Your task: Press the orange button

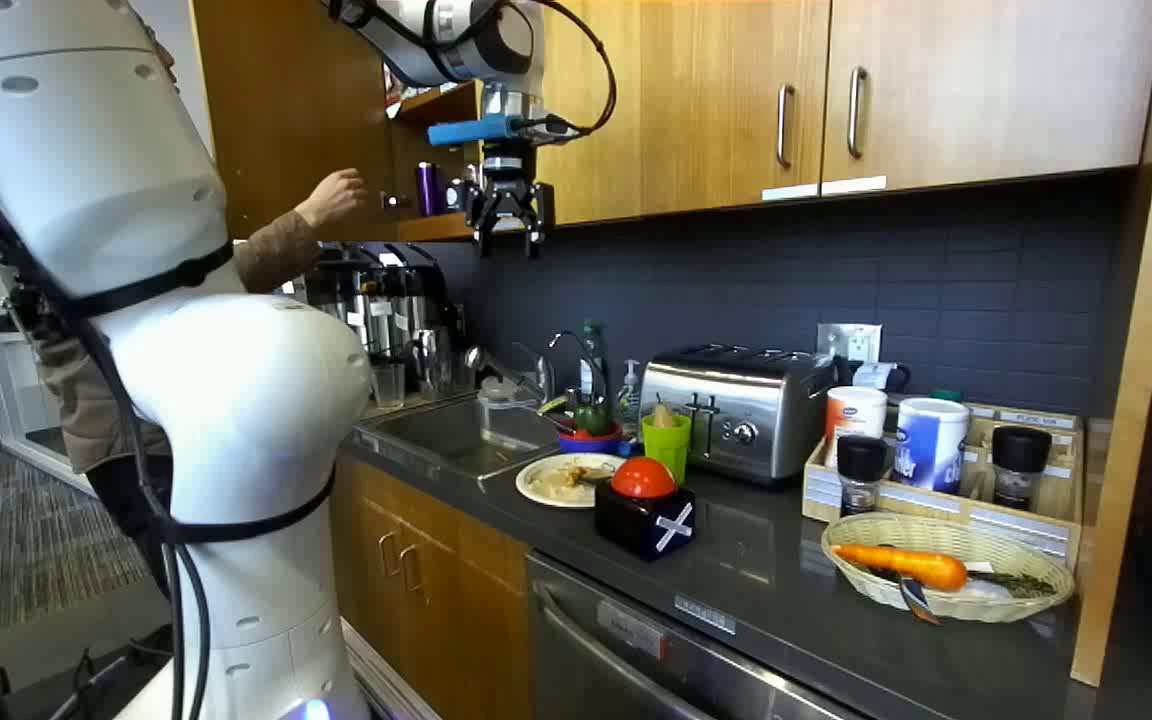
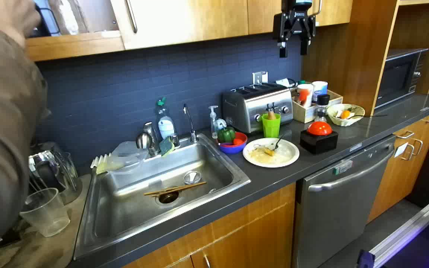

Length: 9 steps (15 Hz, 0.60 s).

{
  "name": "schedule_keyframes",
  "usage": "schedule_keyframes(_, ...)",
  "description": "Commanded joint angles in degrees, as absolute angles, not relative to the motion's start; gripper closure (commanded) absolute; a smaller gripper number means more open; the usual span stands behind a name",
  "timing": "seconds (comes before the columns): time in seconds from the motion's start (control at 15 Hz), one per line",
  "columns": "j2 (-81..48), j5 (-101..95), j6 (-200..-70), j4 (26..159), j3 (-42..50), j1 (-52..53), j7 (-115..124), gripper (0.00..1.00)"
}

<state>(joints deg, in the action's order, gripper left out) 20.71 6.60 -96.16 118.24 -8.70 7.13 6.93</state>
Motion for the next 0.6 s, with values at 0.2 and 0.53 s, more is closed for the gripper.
schedule_keyframes(0.2,20.64,6.60,-96.08,118.08,-8.74,7.10,6.95,0.00)
schedule_keyframes(0.53,20.84,6.06,-96.58,118.53,-8.79,7.03,6.76,0.00)
